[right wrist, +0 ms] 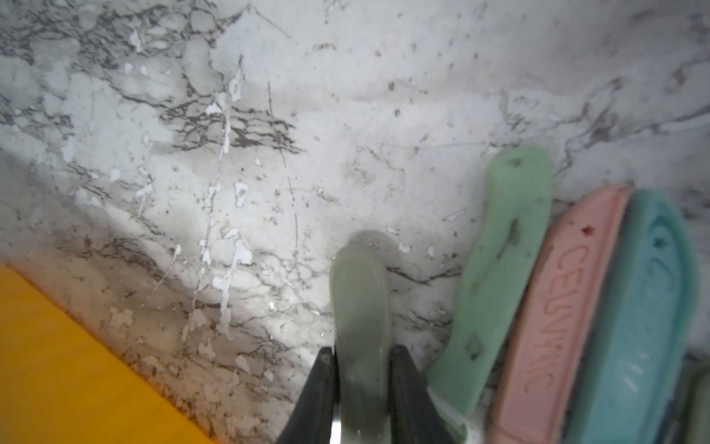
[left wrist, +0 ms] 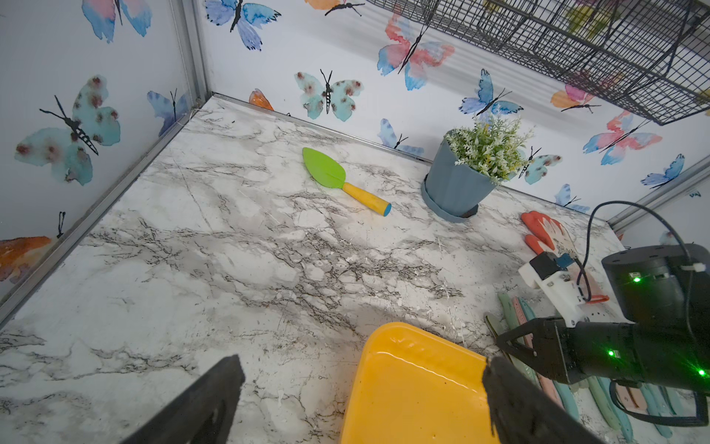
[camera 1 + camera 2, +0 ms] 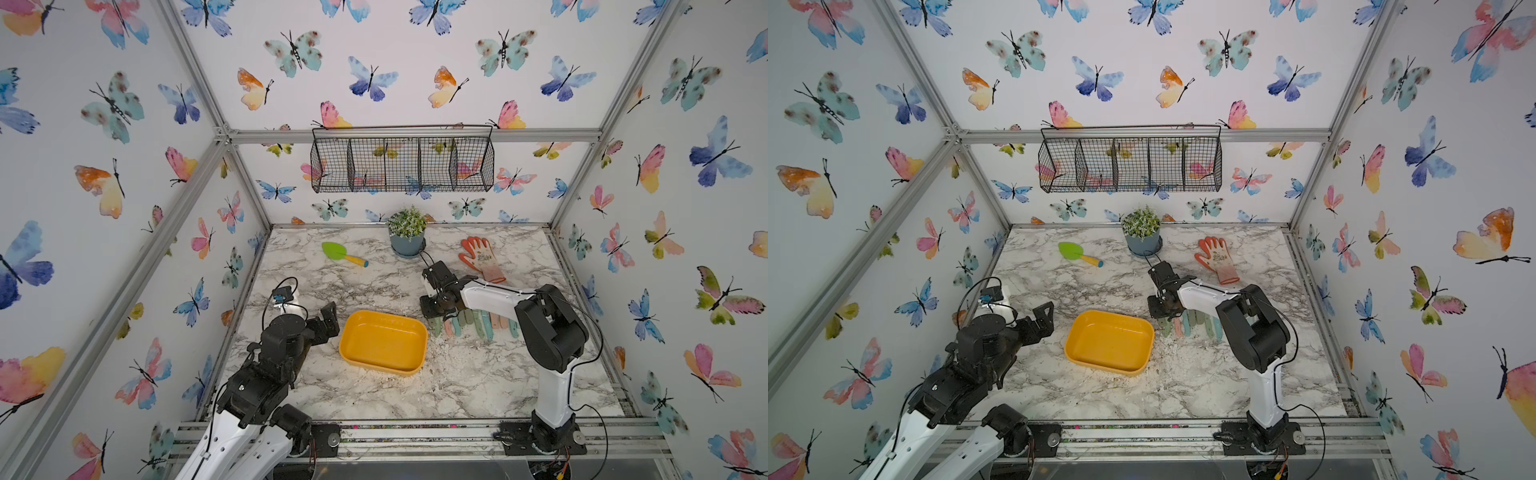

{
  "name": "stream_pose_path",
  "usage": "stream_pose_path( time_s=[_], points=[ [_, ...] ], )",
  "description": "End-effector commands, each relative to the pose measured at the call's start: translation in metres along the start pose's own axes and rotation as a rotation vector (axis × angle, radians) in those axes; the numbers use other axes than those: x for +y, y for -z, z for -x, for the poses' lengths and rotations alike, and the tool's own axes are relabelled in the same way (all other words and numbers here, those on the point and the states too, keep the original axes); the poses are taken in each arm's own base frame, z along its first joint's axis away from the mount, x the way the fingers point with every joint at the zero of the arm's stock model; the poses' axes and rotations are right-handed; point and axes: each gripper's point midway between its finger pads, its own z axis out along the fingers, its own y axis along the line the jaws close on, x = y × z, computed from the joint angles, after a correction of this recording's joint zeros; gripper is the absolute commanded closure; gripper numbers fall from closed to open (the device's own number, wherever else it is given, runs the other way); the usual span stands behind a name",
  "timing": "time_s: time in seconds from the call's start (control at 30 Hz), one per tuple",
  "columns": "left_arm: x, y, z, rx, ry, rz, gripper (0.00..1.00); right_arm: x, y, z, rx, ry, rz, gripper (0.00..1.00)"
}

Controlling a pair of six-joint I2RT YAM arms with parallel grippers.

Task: Take the fruit knife out of the storage box
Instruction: Place the fruit knife at the center of the board.

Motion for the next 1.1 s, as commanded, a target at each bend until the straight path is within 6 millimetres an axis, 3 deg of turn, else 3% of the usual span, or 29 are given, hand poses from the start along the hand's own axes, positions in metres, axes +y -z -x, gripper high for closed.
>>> stream_pose_path(
  time_s=[0.0,0.4,0.57,0.7,1.07],
  points=[
    [-0.001,-0.001,-0.002,0.006,-0.002,-0.006,0.01,-0.005,-0.007,0.001,0.013,-0.018,-0.026,0.78],
    [0.0,0.0,-0.002,0.002,0.0,-0.004,0.02,-0.004,0.002,0.011,-0.017,-0.003,-0.036,0.72],
    [0.0,0.0,-0.002,0.001,0.0,-0.004,0.02,0.0,0.01,0.018,-0.046,-0.002,-0.017,0.63],
    [0.0,0.0,-0.002,0.001,0.0,-0.005,0.02,0.001,0.016,0.022,-0.062,-0.001,-0.015,0.61],
    [0.0,0.001,-0.001,0.0,0.001,-0.005,0.02,0.01,0.064,0.05,-0.202,0.022,0.008,0.61]
  ],
)
